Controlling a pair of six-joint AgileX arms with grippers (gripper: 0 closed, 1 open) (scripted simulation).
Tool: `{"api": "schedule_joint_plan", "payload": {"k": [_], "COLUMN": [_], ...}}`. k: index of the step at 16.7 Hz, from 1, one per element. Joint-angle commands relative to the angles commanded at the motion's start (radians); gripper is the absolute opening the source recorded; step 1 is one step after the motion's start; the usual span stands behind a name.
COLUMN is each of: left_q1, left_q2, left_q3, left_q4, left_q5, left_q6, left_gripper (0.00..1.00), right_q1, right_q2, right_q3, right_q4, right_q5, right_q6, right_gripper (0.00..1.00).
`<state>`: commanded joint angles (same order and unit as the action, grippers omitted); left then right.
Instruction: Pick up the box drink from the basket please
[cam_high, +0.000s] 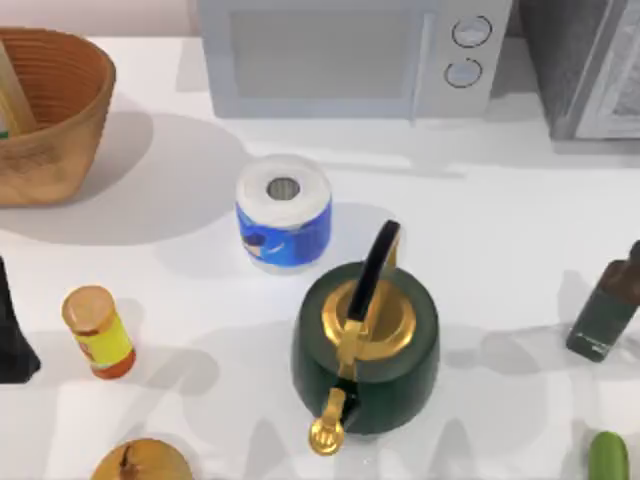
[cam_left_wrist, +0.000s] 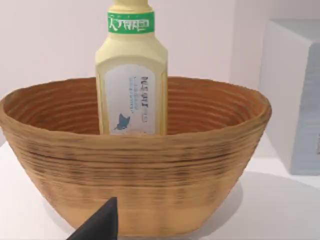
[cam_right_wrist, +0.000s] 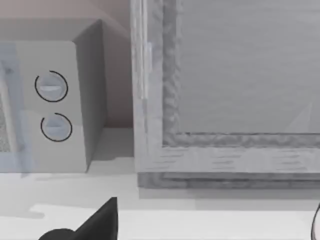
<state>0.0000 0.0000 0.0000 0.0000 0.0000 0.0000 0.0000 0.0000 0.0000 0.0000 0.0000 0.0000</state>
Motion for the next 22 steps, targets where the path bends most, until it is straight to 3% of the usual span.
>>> {"api": "schedule_joint_plan", "payload": {"k": [4,8,22], "left_q1": [0.004,0.02,0.127], "left_q2": [0.028,0.203,1.314], "left_q3": [0.008,0.064,0.445], "left_q4": [0.018,0.129,0.873], "left_q5": [0.002,0.021,0.146], "left_q6": [-0.001,-0.002,0.009], "left_gripper": [1.0,1.0,1.0], "right_q1": [0.0,0.0,0.0], "right_q2": [0.0,0.0,0.0], "right_q3": [0.0,0.0,0.0], "right_q4": [0.0,0.0,0.0], "right_q5": [0.0,0.0,0.0], "right_q6": [0.0,0.0,0.0], "right_gripper": [1.0,1.0,1.0]}}
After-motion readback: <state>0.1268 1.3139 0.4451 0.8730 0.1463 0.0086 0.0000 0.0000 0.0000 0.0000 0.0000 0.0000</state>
